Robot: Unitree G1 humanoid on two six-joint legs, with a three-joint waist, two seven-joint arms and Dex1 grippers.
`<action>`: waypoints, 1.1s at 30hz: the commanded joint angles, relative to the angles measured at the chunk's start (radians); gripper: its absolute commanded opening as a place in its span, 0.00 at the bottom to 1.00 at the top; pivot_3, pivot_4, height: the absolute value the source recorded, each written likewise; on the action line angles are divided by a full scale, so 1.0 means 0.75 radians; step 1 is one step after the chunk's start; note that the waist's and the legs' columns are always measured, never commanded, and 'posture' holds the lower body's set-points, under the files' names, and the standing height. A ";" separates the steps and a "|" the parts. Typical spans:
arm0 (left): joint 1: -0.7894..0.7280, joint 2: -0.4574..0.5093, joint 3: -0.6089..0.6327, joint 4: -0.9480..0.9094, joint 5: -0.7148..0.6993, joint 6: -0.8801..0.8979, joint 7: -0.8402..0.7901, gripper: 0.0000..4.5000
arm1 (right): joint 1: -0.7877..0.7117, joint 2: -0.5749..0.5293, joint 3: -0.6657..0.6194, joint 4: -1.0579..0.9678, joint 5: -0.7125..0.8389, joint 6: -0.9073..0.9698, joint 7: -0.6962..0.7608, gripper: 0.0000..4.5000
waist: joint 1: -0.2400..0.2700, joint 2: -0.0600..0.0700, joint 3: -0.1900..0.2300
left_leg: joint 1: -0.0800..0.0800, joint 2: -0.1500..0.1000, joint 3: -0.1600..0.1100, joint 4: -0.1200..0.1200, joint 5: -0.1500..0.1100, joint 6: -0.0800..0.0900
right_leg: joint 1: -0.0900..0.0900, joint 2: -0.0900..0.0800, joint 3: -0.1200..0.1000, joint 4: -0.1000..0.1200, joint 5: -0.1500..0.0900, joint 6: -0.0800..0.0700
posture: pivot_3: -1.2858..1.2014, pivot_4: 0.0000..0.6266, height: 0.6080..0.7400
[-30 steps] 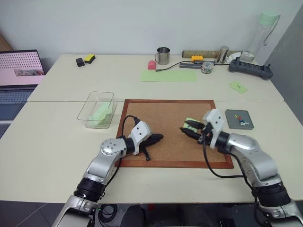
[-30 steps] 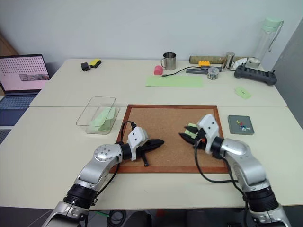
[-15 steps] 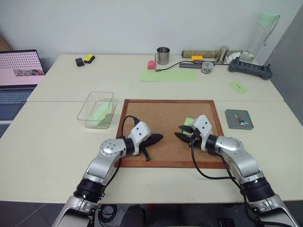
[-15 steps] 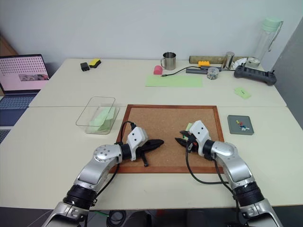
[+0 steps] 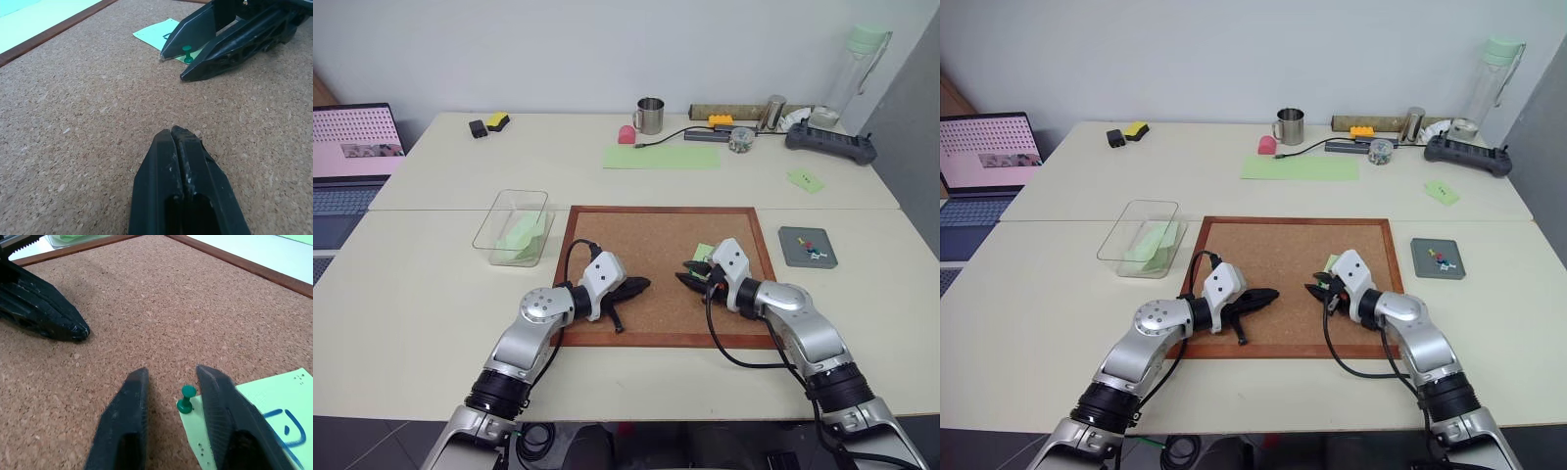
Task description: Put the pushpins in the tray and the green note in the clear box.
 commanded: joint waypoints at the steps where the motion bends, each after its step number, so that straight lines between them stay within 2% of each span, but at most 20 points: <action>1: 0.048 0.020 -0.027 0.048 0.039 0.047 -0.002 0.00 | -0.021 -0.002 -0.045 -0.022 0.010 -0.008 0.006 0.09 | 0.000 0.000 0.000 | 0.000 0.000 0.000 0.000 0.000 0.000 | 0.000 0.000 0.000 0.000 0.000 0.000 | 0.52 0.24 1.00; 3: 0.046 0.021 -0.026 0.050 0.039 0.046 -0.003 0.00 | -0.020 -0.001 -0.051 -0.027 0.011 -0.007 0.008 0.01 | 0.000 0.000 0.000 | 0.000 0.000 0.000 0.000 0.000 0.000 | 0.000 0.000 0.000 0.000 0.000 0.000 | 0.52 0.24 1.00; 14: 0.052 0.025 -0.024 0.048 0.039 0.044 -0.004 0.00 | -0.036 -0.040 -0.098 -0.265 0.070 0.023 0.047 0.01 | 0.001 0.000 0.001 | -0.001 0.000 0.000 0.000 0.000 0.000 | -0.001 0.000 0.000 0.000 0.000 0.000 | 0.52 0.24 1.00; 20: 0.047 0.007 -0.011 0.051 0.014 0.063 0.000 0.00 | -0.039 -0.175 -0.038 -0.324 -0.069 -0.094 0.114 0.01 | 0.001 0.000 0.000 | -0.001 0.000 0.000 0.000 0.000 0.000 | -0.001 0.000 0.000 0.000 0.000 0.000 | 0.52 0.24 1.00; 22: 0.017 -0.041 0.074 0.015 -0.135 0.209 -0.001 0.00 | -0.035 -0.256 0.005 -0.304 -0.156 -0.205 0.163 0.01 | 0.001 0.000 0.000 | -0.001 0.000 0.000 0.000 0.000 0.000 | -0.001 0.000 0.000 -0.001 0.000 0.000 | 0.52 0.24 1.00; 24: -0.038 -0.069 0.159 -0.020 -0.301 0.383 -0.035 0.08 | -0.039 -0.322 0.029 -0.276 -0.210 -0.310 0.210 0.00 | 0.001 0.000 0.001 | -0.001 0.000 0.000 0.000 0.000 0.000 | -0.001 0.000 -0.001 0.000 0.000 0.000 | 0.52 0.24 1.00; 26: -0.086 -0.070 0.211 -0.043 -0.417 0.533 -0.069 0.12 | -0.049 -0.363 0.040 -0.252 -0.235 -0.389 0.242 0.00 | 0.001 -0.005 0.004 | -0.001 0.000 -0.001 0.001 0.000 0.000 | -0.001 0.000 -0.002 0.000 0.000 0.000 | 0.52 0.24 1.00; 29: -0.152 -0.073 0.288 -0.089 -0.597 0.758 -0.095 0.27 | -0.066 -0.401 0.050 -0.225 -0.264 -0.494 0.288 0.00 | 0.001 -0.009 0.007 | -0.002 -0.001 -0.001 0.001 0.000 0.000 | -0.001 0.000 -0.002 0.001 0.000 0.000 | 0.52 0.24 1.00; 33: -0.222 -0.118 0.374 -0.091 -0.739 0.916 -0.039 0.43 | -0.087 -0.418 0.064 -0.210 -0.282 -0.575 0.334 0.00 | 0.002 -0.010 0.009 | -0.003 0.000 -0.002 0.002 0.000 0.000 | -0.001 0.000 -0.002 0.000 0.000 0.000 | 0.52 0.24 1.00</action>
